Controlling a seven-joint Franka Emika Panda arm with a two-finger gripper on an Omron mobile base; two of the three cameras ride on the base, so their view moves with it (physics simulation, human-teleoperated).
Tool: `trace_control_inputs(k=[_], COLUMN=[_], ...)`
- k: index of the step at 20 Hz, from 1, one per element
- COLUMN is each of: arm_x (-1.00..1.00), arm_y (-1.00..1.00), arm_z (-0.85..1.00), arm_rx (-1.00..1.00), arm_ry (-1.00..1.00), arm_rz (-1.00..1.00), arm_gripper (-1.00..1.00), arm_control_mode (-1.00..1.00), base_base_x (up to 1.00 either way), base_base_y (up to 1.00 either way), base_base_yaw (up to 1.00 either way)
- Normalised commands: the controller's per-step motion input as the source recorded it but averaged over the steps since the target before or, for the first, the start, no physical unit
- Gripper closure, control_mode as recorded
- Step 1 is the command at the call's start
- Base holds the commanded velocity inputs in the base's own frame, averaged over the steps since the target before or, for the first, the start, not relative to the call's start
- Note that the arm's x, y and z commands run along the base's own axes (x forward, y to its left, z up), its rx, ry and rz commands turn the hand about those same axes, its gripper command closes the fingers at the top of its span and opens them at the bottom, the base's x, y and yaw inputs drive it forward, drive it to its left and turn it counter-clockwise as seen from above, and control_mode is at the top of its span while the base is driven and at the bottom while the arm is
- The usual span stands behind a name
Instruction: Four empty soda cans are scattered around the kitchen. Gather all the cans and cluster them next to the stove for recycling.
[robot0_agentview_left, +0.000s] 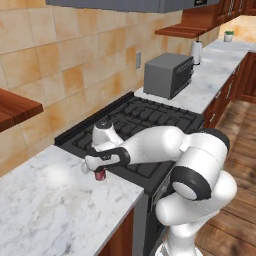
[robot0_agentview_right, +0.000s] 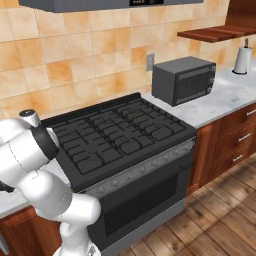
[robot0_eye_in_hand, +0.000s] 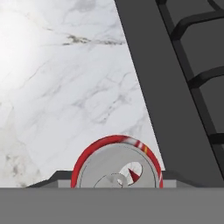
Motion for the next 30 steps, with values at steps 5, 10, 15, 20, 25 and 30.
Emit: trace_control_inputs(k=[5,10,15,20,25,30], arm_x=[0.0,-0.02,-0.05,-0.15,-0.69,-0.61], arm_y=[0.0,0.0,-0.02,0.0,-0.2,-0.84], arm_z=[0.0,0.0,0.0,0.25,0.83,0.61], arm_rx=[0.0,0.0,0.0,0.0,0.0,0.02], arm_ry=[0.01,0.0,0.0,-0.02,-0.03,0.0], arm_rz=[0.0,0.0,0.0,0.0,0.0,0.0], arm_gripper=[-1.0,-1.0,-1.0,-1.0,-1.0,-1.0], arm_control_mode=[-1.0,-1.0,-1.0,-1.0,-1.0,-1.0], base_base_x=[0.0,0.0,0.0,0.0,0.0,0.0], base_base_y=[0.0,0.0,0.0,0.0,0.0,0.0], base_base_yaw=[0.0,0.0,0.0,0.0,0.0,0.0])
